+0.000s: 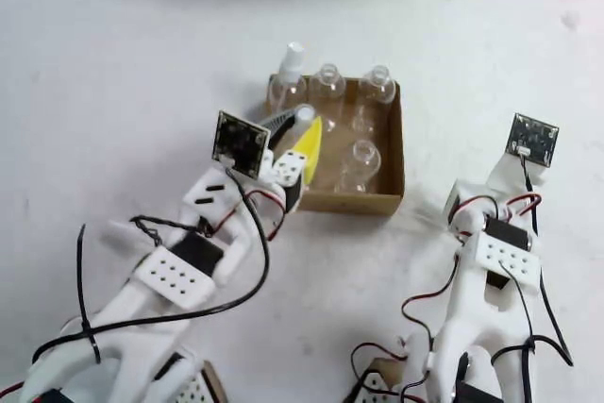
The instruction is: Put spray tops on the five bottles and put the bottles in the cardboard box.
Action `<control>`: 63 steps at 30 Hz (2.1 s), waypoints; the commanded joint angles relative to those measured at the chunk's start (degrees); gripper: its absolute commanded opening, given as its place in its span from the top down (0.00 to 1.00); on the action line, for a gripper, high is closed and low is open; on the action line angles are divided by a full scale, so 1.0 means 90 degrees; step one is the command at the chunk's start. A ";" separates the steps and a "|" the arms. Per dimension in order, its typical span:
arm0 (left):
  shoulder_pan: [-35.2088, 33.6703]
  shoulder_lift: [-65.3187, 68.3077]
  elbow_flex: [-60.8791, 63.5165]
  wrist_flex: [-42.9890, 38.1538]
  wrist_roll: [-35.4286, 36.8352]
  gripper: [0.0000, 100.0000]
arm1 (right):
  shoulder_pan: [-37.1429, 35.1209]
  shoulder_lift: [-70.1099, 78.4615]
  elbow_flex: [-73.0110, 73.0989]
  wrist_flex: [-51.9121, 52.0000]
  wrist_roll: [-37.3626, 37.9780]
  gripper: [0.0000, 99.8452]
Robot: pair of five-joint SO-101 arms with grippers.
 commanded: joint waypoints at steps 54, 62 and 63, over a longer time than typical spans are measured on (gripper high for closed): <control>-0.5748 -0.0073 -0.2764 0.8420 -0.4904 0.81 | -0.0161 0.0015 0.0098 -0.0142 0.0078 0.86; -0.6383 -0.0063 -0.1924 0.8254 -0.2686 0.72 | -0.0249 0.0015 0.0107 -0.0142 0.0078 0.86; -0.6510 -0.0063 -0.1778 0.8127 -0.2452 0.68 | -0.0249 0.0015 0.0107 -0.0142 0.0078 0.86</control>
